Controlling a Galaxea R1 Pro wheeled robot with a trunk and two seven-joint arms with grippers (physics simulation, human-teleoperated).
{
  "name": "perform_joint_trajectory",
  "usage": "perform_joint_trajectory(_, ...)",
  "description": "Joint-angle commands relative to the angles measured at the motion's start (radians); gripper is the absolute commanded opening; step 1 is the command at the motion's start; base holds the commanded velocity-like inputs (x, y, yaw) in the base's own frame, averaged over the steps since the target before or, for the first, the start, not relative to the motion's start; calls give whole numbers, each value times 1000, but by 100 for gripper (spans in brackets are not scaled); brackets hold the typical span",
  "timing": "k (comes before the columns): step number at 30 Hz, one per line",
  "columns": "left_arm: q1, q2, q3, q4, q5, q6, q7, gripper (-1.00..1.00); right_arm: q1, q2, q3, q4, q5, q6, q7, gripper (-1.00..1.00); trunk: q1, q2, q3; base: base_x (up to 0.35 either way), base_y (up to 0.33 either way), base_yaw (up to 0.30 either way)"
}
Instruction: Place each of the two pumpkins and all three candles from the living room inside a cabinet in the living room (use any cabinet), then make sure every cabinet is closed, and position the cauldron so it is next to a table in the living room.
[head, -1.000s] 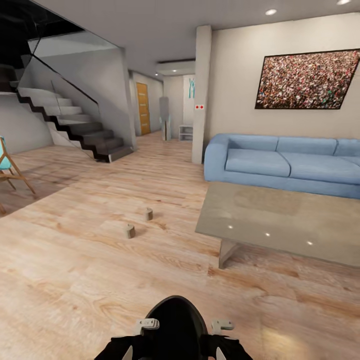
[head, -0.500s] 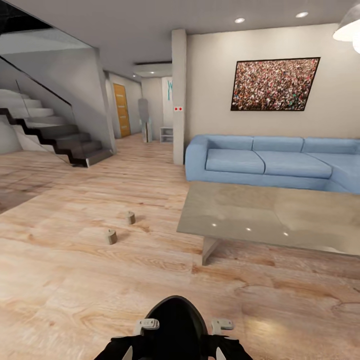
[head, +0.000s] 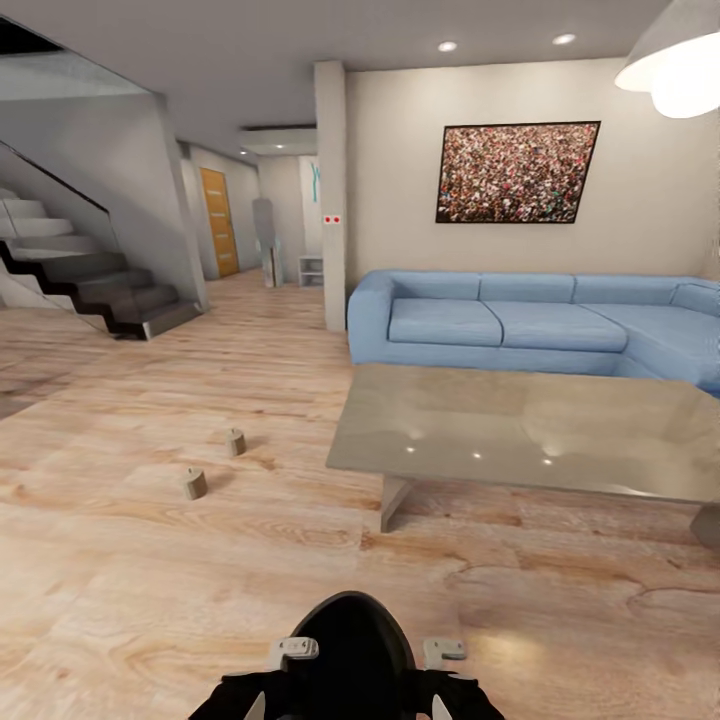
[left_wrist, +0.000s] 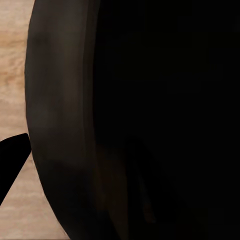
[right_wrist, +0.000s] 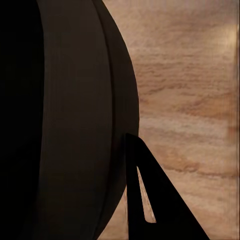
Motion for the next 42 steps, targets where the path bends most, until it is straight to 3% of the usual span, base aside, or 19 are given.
perform_joint_trajectory(1, 0, 17, -17, -1, 7, 7, 2, -100, -1, -2, 20, -2, -30, 3, -7, -100, 0, 0, -1, 80, -207, -8)
perform_joint_trajectory(29, 0, 17, -17, 2, 7, -14, 2, -100, -1, -2, 20, -3, -30, 2, -7, -100, 0, 0, 0, 141, -223, -3)
perform_joint_trajectory(42, 0, 17, -17, 1, 8, -16, 3, -100, -1, -2, 20, -3, -30, 2, -7, -100, 8, -14, -3, 50, -33, -65)
